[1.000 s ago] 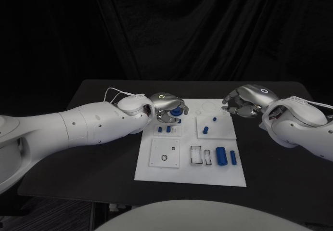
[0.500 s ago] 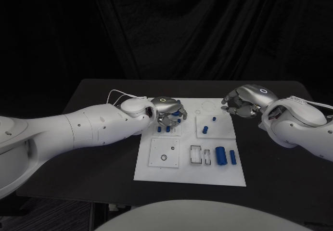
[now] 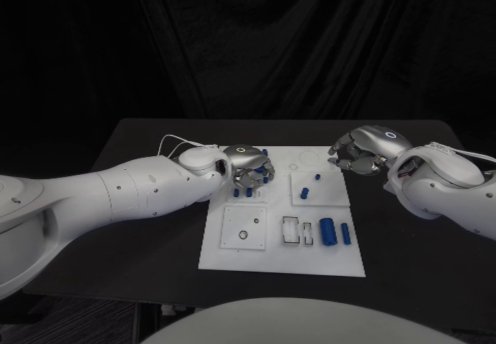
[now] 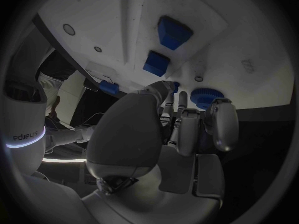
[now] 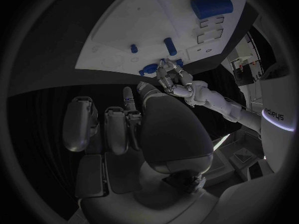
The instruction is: Assemble the parts on the task board
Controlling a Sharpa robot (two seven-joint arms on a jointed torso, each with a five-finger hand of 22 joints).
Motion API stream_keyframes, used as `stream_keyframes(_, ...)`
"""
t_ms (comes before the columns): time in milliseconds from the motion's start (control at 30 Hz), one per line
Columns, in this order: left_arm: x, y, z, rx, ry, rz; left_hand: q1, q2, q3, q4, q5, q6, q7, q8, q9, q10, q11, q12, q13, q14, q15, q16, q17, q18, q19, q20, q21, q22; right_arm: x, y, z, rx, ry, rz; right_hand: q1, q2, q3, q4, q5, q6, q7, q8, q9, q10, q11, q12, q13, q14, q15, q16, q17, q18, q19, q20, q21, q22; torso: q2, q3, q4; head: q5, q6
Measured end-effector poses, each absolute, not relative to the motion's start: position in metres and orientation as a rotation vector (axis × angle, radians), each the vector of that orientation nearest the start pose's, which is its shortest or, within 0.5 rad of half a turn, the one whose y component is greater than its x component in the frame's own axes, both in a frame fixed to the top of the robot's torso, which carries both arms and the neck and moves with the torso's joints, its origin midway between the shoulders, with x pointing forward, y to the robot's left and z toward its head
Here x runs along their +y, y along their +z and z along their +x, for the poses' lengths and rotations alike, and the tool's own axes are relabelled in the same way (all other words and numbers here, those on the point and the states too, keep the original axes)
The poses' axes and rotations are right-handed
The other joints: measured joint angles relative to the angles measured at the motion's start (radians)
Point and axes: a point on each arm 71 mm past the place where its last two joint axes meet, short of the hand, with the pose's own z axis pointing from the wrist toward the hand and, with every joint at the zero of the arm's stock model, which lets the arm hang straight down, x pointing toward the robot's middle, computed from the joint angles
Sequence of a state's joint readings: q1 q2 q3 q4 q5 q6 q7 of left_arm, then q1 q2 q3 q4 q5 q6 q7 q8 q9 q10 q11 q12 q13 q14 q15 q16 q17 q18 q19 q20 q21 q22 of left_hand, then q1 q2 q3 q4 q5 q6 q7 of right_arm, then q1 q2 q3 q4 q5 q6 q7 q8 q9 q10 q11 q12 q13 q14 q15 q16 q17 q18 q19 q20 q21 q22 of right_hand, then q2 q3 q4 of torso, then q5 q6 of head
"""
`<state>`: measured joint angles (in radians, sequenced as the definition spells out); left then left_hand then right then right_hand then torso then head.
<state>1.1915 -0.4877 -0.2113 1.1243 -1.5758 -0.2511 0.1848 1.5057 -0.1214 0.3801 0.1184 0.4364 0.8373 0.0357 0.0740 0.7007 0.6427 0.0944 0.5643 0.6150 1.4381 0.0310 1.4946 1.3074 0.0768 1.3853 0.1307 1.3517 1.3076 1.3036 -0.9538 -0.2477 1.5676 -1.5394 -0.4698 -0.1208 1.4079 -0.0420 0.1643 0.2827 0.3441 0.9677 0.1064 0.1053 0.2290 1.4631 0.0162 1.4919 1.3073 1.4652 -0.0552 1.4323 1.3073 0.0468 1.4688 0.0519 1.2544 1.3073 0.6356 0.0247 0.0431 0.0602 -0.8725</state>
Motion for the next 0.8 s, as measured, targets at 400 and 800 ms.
stream_keyframes(400, 0.1110, -0.2661, 0.5104, 1.736, -0.737, 0.619, -0.012, 0.012, 0.015, -0.018, -0.028, 0.053, 0.014, 0.015, 0.007, 0.069, -0.023, 0.000, -0.022, 0.002, -0.017, 0.000, 0.000, 0.000, 0.011, -0.011, 0.008, 0.000, -0.2457, -0.1963, 0.4665, 1.599, 0.499, -0.231, 0.000, 0.000, 0.000, 0.000, 0.000, 0.000, 0.000, 0.000, -0.001, 0.000, 0.000, 0.000, 0.000, 0.000, 0.000, 0.000, 0.000, 0.000, 0.000, 0.000, 0.000, 0.001, 0.000, 0.0007, 0.0005, -0.003, 0.000)
stream_keyframes(800, 0.1113, -0.2682, 0.5116, 1.741, -0.732, 0.617, -0.016, 0.016, 0.024, -0.039, -0.039, 0.078, 0.025, 0.020, 0.008, 0.112, -0.045, -0.014, -0.042, 0.000, -0.037, 0.000, 0.000, 0.000, 0.011, -0.018, 0.008, 0.000, -0.2454, -0.1963, 0.4665, 1.599, 0.500, -0.231, 0.000, 0.000, 0.000, 0.000, 0.000, 0.000, 0.000, -0.004, -0.001, 0.000, 0.000, -0.004, 0.000, 0.000, 0.000, 0.000, 0.000, 0.000, 0.000, 0.000, 0.000, 0.001, 0.000, 0.0008, 0.0006, -0.006, 0.000)
